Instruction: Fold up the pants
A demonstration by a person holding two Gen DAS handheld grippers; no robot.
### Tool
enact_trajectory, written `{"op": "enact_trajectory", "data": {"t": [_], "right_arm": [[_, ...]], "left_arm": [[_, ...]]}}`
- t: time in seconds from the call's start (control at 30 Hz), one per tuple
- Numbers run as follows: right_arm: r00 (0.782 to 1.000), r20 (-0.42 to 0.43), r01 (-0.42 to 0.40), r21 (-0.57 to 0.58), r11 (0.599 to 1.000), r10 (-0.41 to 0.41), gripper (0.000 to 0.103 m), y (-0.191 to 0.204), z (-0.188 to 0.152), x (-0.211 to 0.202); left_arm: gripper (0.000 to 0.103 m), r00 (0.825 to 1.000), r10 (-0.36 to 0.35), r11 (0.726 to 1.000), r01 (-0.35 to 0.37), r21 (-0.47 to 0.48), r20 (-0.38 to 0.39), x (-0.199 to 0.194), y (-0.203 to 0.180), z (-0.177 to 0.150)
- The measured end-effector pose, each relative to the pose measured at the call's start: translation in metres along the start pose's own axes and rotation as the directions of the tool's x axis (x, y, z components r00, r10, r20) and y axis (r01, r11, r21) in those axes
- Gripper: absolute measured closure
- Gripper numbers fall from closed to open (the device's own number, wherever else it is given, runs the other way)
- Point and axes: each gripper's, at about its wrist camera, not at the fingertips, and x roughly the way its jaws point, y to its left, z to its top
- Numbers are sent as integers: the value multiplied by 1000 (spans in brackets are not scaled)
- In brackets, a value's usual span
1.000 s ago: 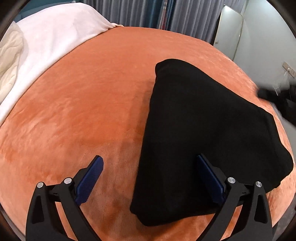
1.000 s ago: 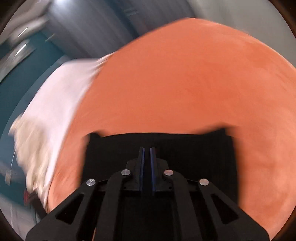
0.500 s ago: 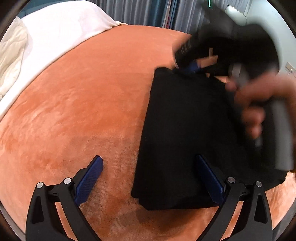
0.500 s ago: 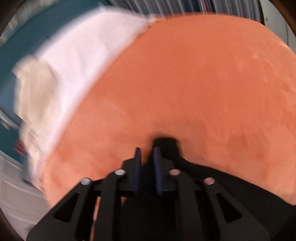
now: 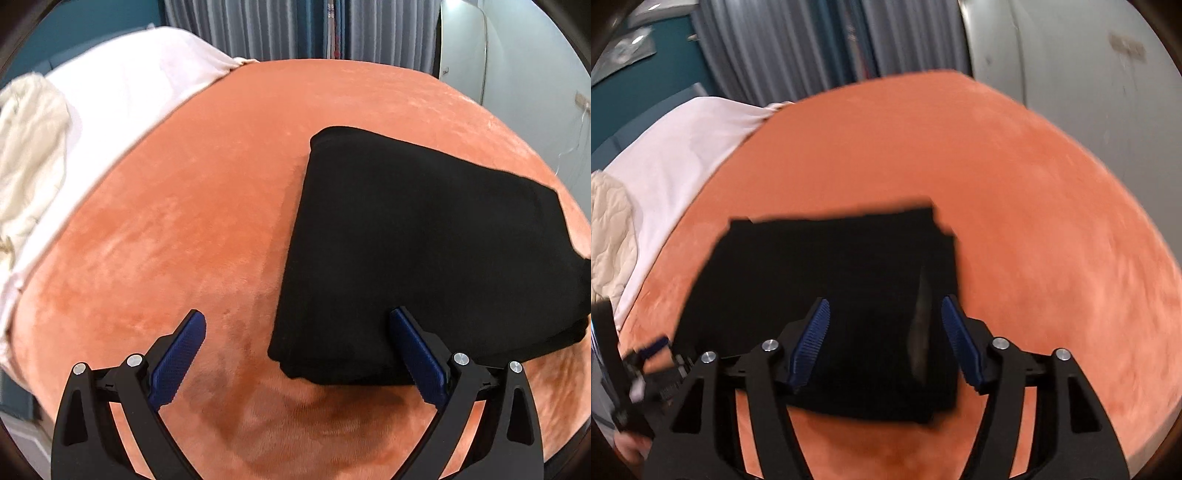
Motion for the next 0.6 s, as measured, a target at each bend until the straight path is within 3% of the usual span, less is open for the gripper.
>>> {"op": "enact_trajectory", "data": {"t": [0.07,0.17,0.23,0.3,0.37,0.43,0.47,0.6], "right_arm": [[998,-45,-40,35,999,42,41,-10,-14,7],[996,-42,-75,49,996,77,40,-6,-28,17],[998,-25,-64,19,998,65,51,2,-29,22],[998,-15,-60,22,998,60,73,-1,-29,16],[996,-4,-89,56,994,89,80,-2,-29,11],[992,10,-122,96,988,122,80,-18,-34,-1],[990,8,-141,114,983,141,80,-24,-36,-1],[986,-19,-160,147,976,165,37,-43,-45,10]], "left_arm": [[5,1000,30,1000,-30,9,2,-4,-4,0],[5,998,58,998,-58,10,0,-11,-7,-4],[5,998,68,998,-68,4,-6,-10,-10,-4],[5,997,73,997,-73,2,-11,-10,-8,-3],[5,997,77,997,-77,14,-11,-15,-12,-5],[5,997,73,997,-73,25,-9,-19,-13,-9],[5,998,61,998,-61,21,-11,-21,-12,-11],[5,993,-116,990,114,-82,-25,-33,17,-5]]}}
